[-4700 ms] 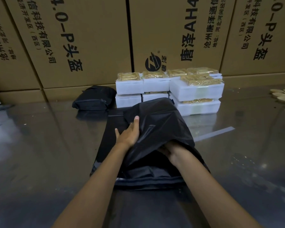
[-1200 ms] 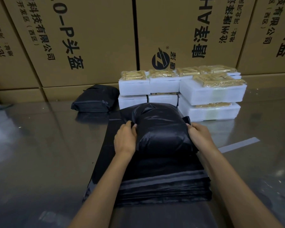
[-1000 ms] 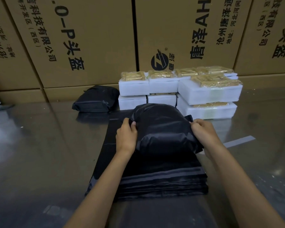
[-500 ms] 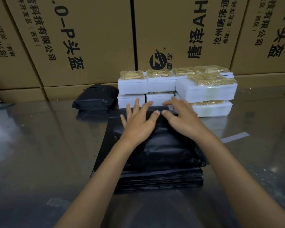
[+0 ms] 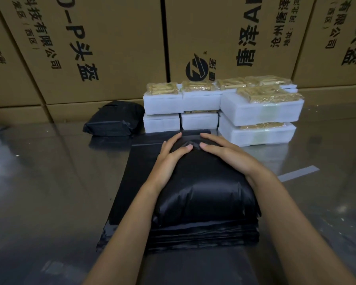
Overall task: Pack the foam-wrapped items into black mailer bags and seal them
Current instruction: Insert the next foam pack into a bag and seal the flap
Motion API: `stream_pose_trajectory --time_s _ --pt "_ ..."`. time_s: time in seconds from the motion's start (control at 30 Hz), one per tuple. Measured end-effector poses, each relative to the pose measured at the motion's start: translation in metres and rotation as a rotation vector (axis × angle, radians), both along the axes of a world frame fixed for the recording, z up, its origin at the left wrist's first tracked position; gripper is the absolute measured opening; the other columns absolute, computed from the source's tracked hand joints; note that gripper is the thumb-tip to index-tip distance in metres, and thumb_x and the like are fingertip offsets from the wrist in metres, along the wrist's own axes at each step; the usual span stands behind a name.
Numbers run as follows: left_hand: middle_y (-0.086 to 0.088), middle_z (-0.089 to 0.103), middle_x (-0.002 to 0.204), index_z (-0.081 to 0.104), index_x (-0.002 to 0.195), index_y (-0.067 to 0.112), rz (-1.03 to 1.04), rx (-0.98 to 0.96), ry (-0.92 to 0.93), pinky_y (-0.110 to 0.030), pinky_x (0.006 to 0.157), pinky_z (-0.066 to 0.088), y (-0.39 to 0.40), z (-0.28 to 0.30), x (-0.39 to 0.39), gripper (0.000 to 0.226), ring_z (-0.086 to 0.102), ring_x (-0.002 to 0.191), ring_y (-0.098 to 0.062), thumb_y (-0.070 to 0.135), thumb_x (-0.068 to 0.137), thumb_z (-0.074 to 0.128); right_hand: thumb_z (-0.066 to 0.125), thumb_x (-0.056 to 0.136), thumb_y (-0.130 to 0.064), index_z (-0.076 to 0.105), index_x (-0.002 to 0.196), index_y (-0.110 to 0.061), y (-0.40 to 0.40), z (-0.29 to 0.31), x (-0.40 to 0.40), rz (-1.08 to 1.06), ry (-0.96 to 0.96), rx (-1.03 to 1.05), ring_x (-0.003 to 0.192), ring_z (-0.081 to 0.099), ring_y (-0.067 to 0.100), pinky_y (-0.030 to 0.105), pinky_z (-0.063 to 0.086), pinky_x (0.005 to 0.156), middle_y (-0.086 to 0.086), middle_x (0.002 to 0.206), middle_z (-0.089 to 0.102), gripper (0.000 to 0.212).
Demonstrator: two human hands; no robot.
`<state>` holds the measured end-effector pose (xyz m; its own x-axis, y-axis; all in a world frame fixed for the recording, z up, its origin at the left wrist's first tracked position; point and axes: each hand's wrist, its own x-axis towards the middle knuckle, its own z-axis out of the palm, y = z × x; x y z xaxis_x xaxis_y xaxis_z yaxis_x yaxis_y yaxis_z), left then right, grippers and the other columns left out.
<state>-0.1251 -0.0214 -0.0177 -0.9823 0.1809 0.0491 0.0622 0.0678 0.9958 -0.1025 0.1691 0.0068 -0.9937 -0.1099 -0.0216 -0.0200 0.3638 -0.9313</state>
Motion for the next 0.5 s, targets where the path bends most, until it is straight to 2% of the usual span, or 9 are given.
stream_pose_trajectory --time_s 0.03,0.1,0.17,0.27,0.33,0.37,0.43,0.5 --pt "0.003 0.035 0.156 0.053 0.132 0.05 -0.005 0.032 0.006 -0.036 0.11 0.04 0.001 -0.002 -0.002 0.053 0.044 0.136 -0.015 0.045 0.082 0.072 0.068 0.081 -0.063 0.055 0.124 -0.064 0.0 -0.001 0.0 -0.001 0.007 0.0 0.15 0.021 0.011 0.045 0.027 0.12 -0.012 0.162 0.027 0.045" --pt "0.004 0.044 0.149 0.056 0.13 0.045 -0.023 0.11 0.02 -0.019 0.089 0.051 0.002 -0.004 -0.005 0.048 0.057 0.121 -0.006 0.031 0.086 0.071 0.067 0.084 -0.058 0.057 0.124 -0.062 0.001 -0.002 -0.002 -0.003 0.023 0.004 0.151 0.019 0.011 0.045 0.026 0.121 -0.01 0.163 0.024 0.042" --pt "0.005 0.048 0.144 0.057 0.128 0.042 -0.028 0.161 0.017 -0.011 0.074 0.051 0.003 -0.004 -0.005 0.046 0.063 0.109 0.002 0.024 0.087 0.069 0.066 0.087 -0.055 0.058 0.126 -0.058 0.001 -0.002 -0.003 -0.015 0.03 -0.001 0.151 0.018 0.01 0.044 0.024 0.121 -0.011 0.163 0.024 0.04" --pt "0.018 0.054 0.132 0.051 0.134 0.048 0.005 0.144 0.012 -0.013 0.076 0.049 0.003 -0.003 -0.001 0.051 0.061 0.107 0.004 0.036 0.088 0.068 0.067 0.087 -0.053 0.061 0.125 -0.055 0.0 -0.003 -0.005 -0.017 0.038 -0.01 0.15 0.022 0.009 0.043 0.025 0.121 -0.011 0.16 0.032 0.039" --pt "0.029 0.051 0.122 0.047 0.137 0.048 0.103 0.026 0.055 -0.015 0.083 0.044 -0.002 -0.003 0.004 0.052 0.053 0.108 0.008 0.05 0.088 0.064 0.068 0.085 -0.053 0.063 0.122 -0.055 0.001 -0.003 -0.004 -0.031 0.031 -0.03 0.148 0.026 0.009 0.043 0.028 0.12 -0.011 0.158 0.035 0.037" --pt "0.027 0.052 0.121 0.05 0.135 0.045 0.17 -0.031 0.085 -0.018 0.086 0.042 -0.005 -0.004 0.007 0.049 0.052 0.109 0.006 0.054 0.088 0.062 0.069 0.085 -0.053 0.063 0.12 -0.055 0.001 -0.003 -0.004 -0.034 0.028 -0.032 0.147 0.028 0.01 0.043 0.029 0.119 -0.011 0.157 0.035 0.036" --pt "0.02 0.061 0.116 0.062 0.117 0.04 0.276 -0.143 0.138 -0.019 0.081 0.043 -0.016 -0.006 0.014 0.035 0.057 0.102 0.004 0.061 0.088 0.058 0.069 0.084 -0.054 0.064 0.118 -0.055 0.001 -0.002 -0.003 -0.036 0.022 -0.013 0.145 0.032 0.01 0.04 0.031 0.117 -0.012 0.157 0.036 0.035" --pt "0.017 0.065 0.103 0.066 0.099 0.038 0.321 -0.251 0.114 -0.019 0.072 0.042 -0.032 -0.004 0.022 0.032 0.059 0.092 0.004 0.064 0.088 0.053 0.07 0.083 -0.055 0.066 0.115 -0.055 0.0 0.0 0.0 -0.049 0.025 0.005 0.144 0.033 0.009 0.033 0.033 0.112 -0.012 0.158 0.034 0.032"
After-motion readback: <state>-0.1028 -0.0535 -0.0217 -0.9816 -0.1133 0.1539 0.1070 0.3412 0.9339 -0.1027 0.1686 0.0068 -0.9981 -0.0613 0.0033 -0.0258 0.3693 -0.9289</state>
